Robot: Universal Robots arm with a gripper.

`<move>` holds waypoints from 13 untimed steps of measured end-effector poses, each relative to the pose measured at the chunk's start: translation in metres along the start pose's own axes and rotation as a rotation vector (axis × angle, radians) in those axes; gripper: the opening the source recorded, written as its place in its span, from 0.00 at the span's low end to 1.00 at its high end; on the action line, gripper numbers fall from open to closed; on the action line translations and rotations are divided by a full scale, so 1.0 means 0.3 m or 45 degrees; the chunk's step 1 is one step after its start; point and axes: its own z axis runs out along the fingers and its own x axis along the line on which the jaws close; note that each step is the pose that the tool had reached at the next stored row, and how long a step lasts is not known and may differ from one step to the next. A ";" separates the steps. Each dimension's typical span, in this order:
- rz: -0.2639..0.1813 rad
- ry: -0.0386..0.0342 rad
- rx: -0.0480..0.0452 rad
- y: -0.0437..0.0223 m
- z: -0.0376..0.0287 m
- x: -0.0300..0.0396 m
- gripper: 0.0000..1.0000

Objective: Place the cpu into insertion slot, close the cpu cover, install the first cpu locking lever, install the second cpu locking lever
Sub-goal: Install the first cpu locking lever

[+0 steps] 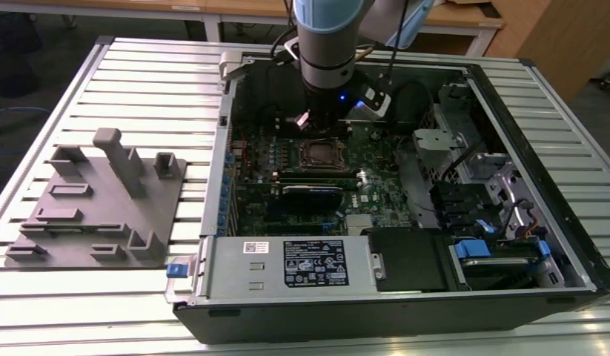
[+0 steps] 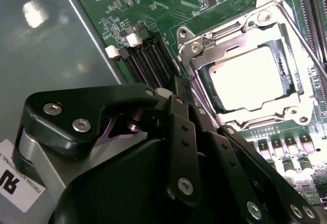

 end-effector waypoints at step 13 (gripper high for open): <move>-0.005 0.0090 0.013 -0.004 0.007 -0.001 0.11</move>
